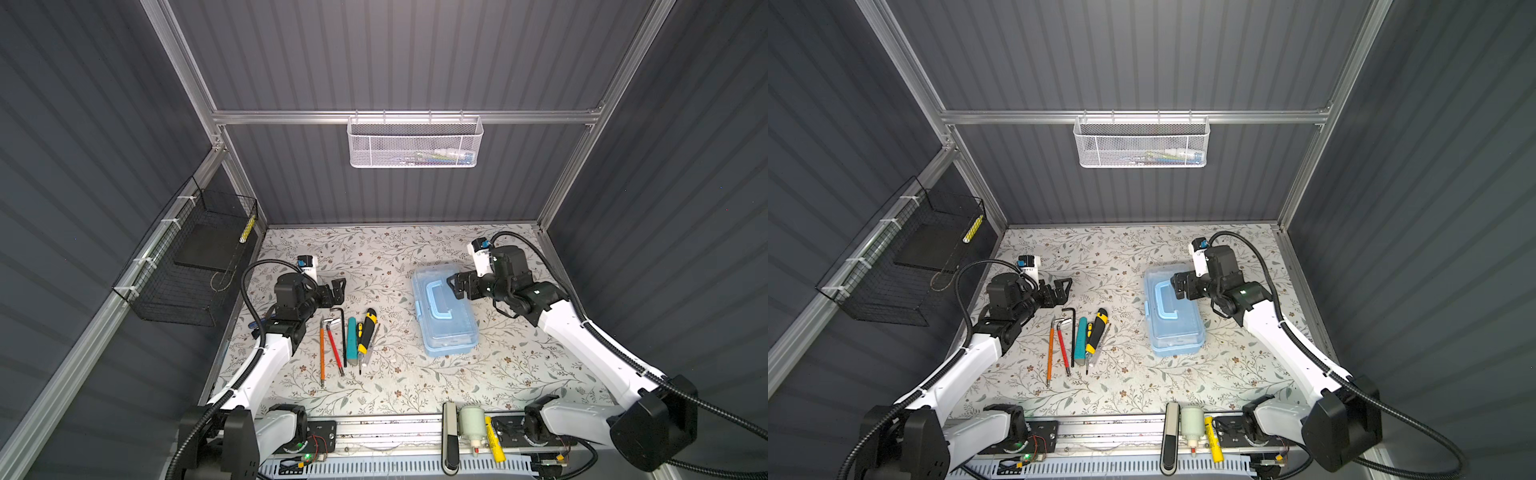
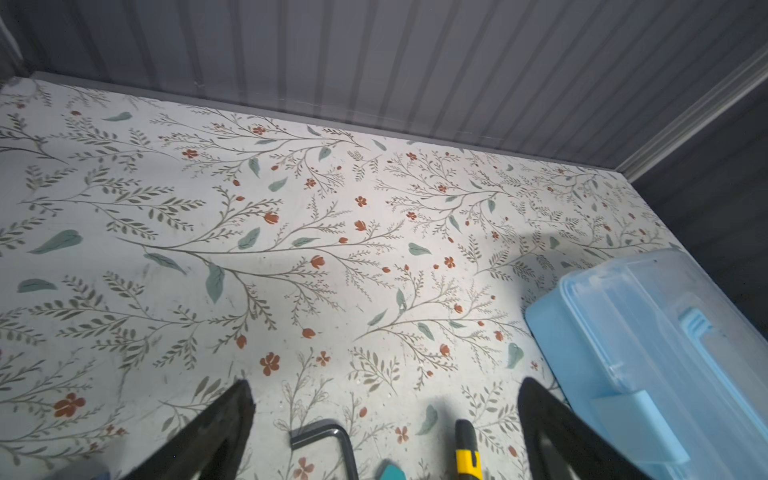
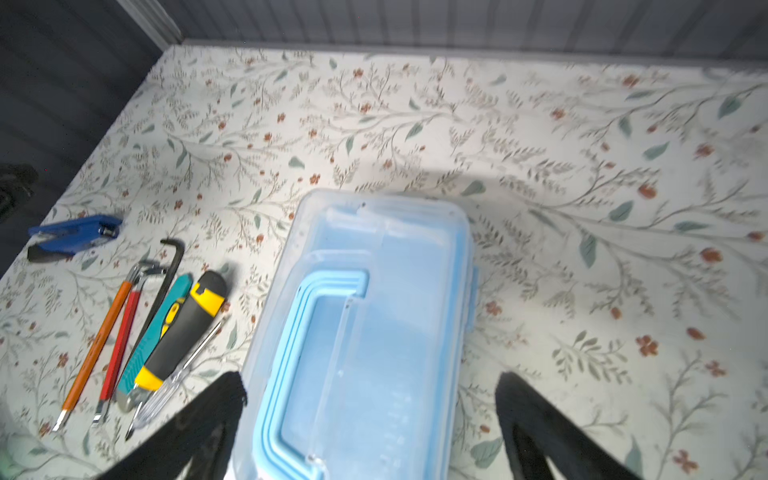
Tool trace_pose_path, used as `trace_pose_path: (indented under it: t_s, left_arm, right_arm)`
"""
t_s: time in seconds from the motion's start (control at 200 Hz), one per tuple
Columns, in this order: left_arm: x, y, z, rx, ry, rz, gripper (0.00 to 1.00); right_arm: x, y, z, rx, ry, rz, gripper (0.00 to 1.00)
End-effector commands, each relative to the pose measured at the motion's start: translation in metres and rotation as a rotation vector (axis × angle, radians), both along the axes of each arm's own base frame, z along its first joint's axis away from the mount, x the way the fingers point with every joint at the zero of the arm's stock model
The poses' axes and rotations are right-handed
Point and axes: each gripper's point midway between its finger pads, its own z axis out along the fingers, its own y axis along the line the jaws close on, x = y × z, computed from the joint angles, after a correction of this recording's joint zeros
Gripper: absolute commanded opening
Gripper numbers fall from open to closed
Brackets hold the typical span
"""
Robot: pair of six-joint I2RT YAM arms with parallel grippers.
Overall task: Pack the tool kit
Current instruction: 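Reach the right gripper toward the box handle while the left gripper nears the box, then lower the open right gripper over the handle while the left gripper nears the latch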
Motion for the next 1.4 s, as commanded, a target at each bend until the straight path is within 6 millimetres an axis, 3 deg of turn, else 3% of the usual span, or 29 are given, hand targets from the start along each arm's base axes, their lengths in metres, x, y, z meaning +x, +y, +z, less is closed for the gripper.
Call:
trace_pose_path:
  t_s: [0.0, 0.105, 0.16, 0.305, 0.455, 0.646, 0.886, 1.156, 1.396]
  left_arm:
    - [-0.009, -0.014, -0.015, -0.094, 0.031, -0.036, 0.99]
    - [-0.006, -0.026, -0.039, -0.088, 0.128, -0.089, 0.99]
    - [-0.007, -0.042, -0.047, -0.106, 0.174, -0.156, 0.99]
    - [-0.017, -0.088, -0.054, -0.072, 0.160, -0.268, 0.99]
    - [-0.027, -0.118, -0.070, -0.037, 0.183, -0.305, 0.99]
    - [-0.035, -0.127, -0.090, -0.064, 0.233, -0.322, 0.99]
    - [-0.034, -0.135, -0.096, -0.063, 0.230, -0.341, 0.99]
    - [-0.035, -0.146, -0.114, -0.108, 0.272, -0.359, 0.99]
    - [-0.032, -0.153, -0.118, -0.086, 0.283, -0.384, 0.99]
  right_arm:
    - [-0.022, 0.015, -0.016, 0.014, 0.157, 0.036, 0.96]
    - [-0.028, 0.032, -0.025, -0.006, 0.244, 0.082, 0.95]
    - [-0.028, 0.040, -0.029, -0.022, 0.273, 0.099, 0.94]
    - [-0.033, 0.063, -0.033, 0.019, 0.317, 0.142, 0.93]
    - [-0.035, 0.076, -0.042, 0.038, 0.364, 0.158, 0.91]
    - [-0.038, 0.091, -0.050, 0.060, 0.402, 0.180, 0.88]
    - [-0.040, 0.093, -0.064, 0.054, 0.448, 0.163, 0.87]
    - [-0.049, 0.114, -0.068, 0.179, 0.516, 0.218, 0.86]
    - [-0.052, 0.122, -0.064, 0.257, 0.520, 0.258, 0.86]
